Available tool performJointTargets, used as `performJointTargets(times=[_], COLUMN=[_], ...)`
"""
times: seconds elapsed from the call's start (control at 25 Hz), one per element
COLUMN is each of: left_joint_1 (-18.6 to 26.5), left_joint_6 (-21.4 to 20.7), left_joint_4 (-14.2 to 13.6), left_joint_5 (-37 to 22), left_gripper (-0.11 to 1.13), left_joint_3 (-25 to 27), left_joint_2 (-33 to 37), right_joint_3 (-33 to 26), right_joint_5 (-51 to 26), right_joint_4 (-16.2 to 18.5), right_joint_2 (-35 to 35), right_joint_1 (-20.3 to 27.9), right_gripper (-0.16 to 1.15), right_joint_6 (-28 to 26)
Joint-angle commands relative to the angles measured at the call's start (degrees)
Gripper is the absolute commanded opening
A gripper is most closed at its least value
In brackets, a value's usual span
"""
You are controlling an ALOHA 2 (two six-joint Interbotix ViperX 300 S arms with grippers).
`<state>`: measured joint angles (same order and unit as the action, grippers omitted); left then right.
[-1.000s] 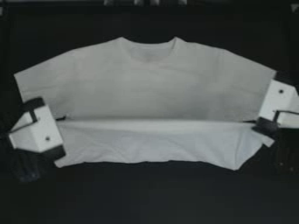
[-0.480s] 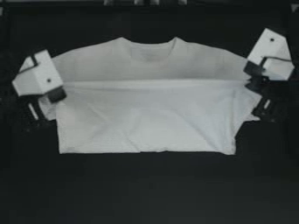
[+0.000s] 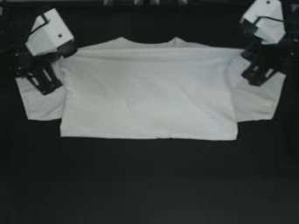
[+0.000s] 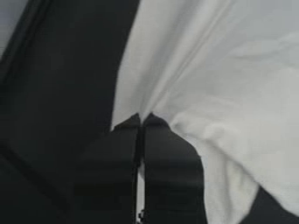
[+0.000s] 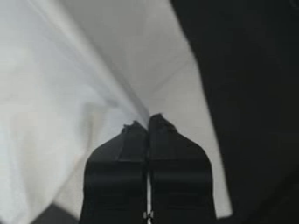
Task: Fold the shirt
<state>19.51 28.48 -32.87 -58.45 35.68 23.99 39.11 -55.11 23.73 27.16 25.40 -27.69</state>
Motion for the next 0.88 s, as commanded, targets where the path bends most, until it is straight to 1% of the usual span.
performJointTargets(times=[0.04, 0.12, 0.32, 0.48, 0.68, 0.88], left_joint_1=[4.75, 7.21, 12.57, 16.35, 19.95, 22.41], left_joint_6=[-0.88, -1.67, -4.31, -4.83, -4.92, -5.01], left_joint_4=[-0.97, -1.23, -1.41, -1.23, -1.32, -1.32], left_joint_5=[3.34, 5.19, 7.21, 11.78, 16.35, 20.65], left_gripper=[0.06, 0.06, 0.06, 0.06, 0.06, 0.06], left_joint_3=[-0.44, -0.44, -0.26, 0.35, 1.58, 0.97], left_joint_2=[-1.58, -2.81, -5.98, -8.7, -12.74, -16.79], right_joint_3=[-0.97, -1.05, -0.97, -0.97, -1.05, -0.79], right_joint_5=[3.43, 5.71, 11.07, 14.85, 18.46, 21.97], right_joint_4=[1.05, 1.58, 2.11, 2.11, 2.81, 2.99], right_joint_2=[-3.08, -4.83, -9.67, -12.92, -16.52, -19.95], right_joint_1=[4.66, 6.59, 12.04, 14.68, 17.67, 19.95], right_gripper=[0.07, 0.07, 0.07, 0.07, 0.07, 0.07], right_joint_6=[1.05, 1.41, 1.93, 2.29, 2.29, 2.29])
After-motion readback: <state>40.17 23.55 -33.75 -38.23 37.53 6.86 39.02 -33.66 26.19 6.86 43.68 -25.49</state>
